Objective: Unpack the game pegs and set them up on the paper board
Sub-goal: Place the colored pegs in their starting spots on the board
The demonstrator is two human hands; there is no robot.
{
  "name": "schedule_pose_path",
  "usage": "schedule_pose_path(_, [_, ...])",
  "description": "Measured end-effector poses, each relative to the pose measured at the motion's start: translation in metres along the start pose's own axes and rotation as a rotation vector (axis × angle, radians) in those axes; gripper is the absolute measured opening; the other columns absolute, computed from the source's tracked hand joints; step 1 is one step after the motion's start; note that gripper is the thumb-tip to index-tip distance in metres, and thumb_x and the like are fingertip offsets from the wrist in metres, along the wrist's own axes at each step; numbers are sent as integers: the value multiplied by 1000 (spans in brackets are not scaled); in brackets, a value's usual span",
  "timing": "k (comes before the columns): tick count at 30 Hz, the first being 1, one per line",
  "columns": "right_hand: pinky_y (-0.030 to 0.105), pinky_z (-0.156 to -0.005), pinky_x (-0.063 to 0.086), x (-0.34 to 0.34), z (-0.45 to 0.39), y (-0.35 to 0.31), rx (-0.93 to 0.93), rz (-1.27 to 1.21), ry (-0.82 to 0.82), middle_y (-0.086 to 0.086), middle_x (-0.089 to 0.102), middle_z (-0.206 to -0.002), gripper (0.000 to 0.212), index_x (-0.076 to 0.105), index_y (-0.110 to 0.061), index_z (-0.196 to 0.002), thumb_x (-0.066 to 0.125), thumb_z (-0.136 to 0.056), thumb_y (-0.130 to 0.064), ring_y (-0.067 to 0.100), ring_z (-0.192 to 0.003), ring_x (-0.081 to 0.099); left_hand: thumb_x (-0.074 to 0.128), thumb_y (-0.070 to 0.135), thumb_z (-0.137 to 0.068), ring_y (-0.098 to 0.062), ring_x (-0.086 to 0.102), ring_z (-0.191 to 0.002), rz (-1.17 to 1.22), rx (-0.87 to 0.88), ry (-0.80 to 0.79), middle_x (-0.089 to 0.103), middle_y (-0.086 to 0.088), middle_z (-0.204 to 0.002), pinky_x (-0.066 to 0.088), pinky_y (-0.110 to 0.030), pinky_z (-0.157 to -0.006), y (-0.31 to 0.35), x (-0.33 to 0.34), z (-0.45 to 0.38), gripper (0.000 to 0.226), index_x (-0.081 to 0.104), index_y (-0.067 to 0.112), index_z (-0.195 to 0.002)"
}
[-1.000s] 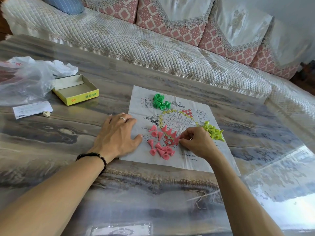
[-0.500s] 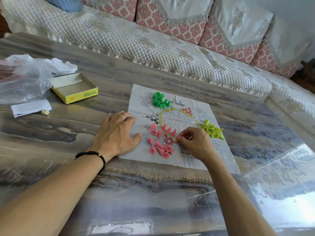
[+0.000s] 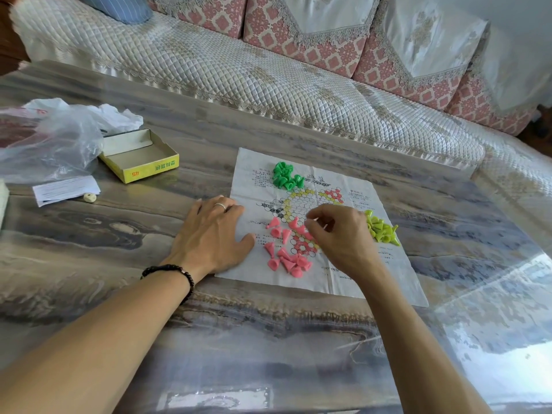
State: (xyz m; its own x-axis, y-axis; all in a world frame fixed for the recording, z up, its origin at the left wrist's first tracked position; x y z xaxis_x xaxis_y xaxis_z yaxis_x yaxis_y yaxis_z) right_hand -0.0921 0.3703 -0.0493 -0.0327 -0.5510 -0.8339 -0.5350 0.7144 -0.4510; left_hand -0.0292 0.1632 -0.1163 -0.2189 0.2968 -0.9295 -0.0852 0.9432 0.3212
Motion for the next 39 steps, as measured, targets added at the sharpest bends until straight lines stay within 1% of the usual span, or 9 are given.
schedule_pose_path(3, [7, -53, 39, 18, -8, -14, -30, 121, -153, 0, 71, -78, 20, 72, -12, -105, 63, -89, -20, 2, -55, 55, 32, 62, -77, -23, 36, -134, 0, 11, 17, 49, -1, -139, 23, -44, -113, -1, 0, 0, 70, 54, 19, -127])
schedule_pose_path(8, [37, -62, 60, 39, -12, -11, 98, 156, -224, 6, 73, -82, 13, 74, -14, -93, 64, -87, -19, 18, -61, 67, 35, 62, -78, -22, 37, -133, -12, 15, 13, 50, -1, -138, 24, -44, -113, 0, 0, -1, 67, 54, 19, -125])
schedule_pose_path(15, [16, -61, 41, 13, -12, -15, 36, 29, -148, -8, 63, -93, 8, 72, -22, -91, 65, -87, -22, 6, -74, 59, 36, 60, -81, -22, 33, -136, -14, 12, 14, 47, -2, -141, 22, -43, -114, -1, 2, 0, 64, 52, 20, -129])
schedule_pose_path(20, [33, -59, 56, -22, -4, 5, 176, -180, -84, -1, 72, -78, 7, 59, -17, -90, 53, -94, -14, 10, -60, 68, 34, 61, -80, -21, 31, -138, -7, 8, 7, 44, -1, -145, 20, -42, -115, -1, 1, 0, 70, 49, 19, -134])
schedule_pose_path(24, [45, -66, 56, -32, 8, 34, 267, -82, -77, 2, 69, -73, 11, 56, -15, -103, 55, -94, -22, 21, -64, 64, 33, 61, -78, -20, 34, -135, -10, 13, 15, 47, -1, -142, 22, -41, -113, 0, 0, 0, 70, 51, 19, -131])
schedule_pose_path(27, [43, -65, 56, -28, 15, 46, 308, -46, -108, 2, 69, -72, 14, 56, -14, -99, 60, -91, -24, 22, -64, 64, 34, 61, -78, -19, 33, -136, -4, 8, 15, 46, 0, -142, 21, -41, -114, 0, 1, 0, 71, 50, 20, -133])
schedule_pose_path(31, [29, -57, 49, -20, 14, 47, 298, 48, -177, -5, 64, -66, 6, 65, -18, -81, 62, -86, -16, 13, -60, 62, 35, 60, -78, -19, 34, -136, -1, 9, 20, 47, 0, -142, 22, -40, -113, 0, 1, -1, 70, 52, 19, -133])
schedule_pose_path(35, [14, -51, 40, -11, 10, 47, 277, 58, -221, -10, 60, -63, 6, 70, -16, -83, 65, -87, -16, 6, -56, 57, 35, 60, -78, -21, 35, -134, 0, 12, 21, 49, 0, -138, 23, -41, -112, 1, 0, 0, 67, 54, 19, -128])
schedule_pose_path(39, [16, -47, 44, -7, 8, 48, 292, 23, -214, -6, 63, -65, 7, 71, -14, -81, 69, -85, -19, 8, -55, 58, 35, 59, -78, -21, 34, -135, 7, 11, 18, 48, 0, -140, 22, -41, -113, 1, -1, 0, 68, 53, 18, -130])
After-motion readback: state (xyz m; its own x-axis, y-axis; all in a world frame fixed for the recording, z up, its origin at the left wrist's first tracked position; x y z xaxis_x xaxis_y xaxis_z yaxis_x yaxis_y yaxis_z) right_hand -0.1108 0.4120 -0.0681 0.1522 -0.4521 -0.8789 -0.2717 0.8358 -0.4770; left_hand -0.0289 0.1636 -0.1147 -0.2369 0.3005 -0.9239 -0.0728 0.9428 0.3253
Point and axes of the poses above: each hand's wrist, its own z-axis away from the middle knuckle, its own x-axis out of the palm, y = z × x, the point moved 2 cm from there along -z, towards the middle knuckle
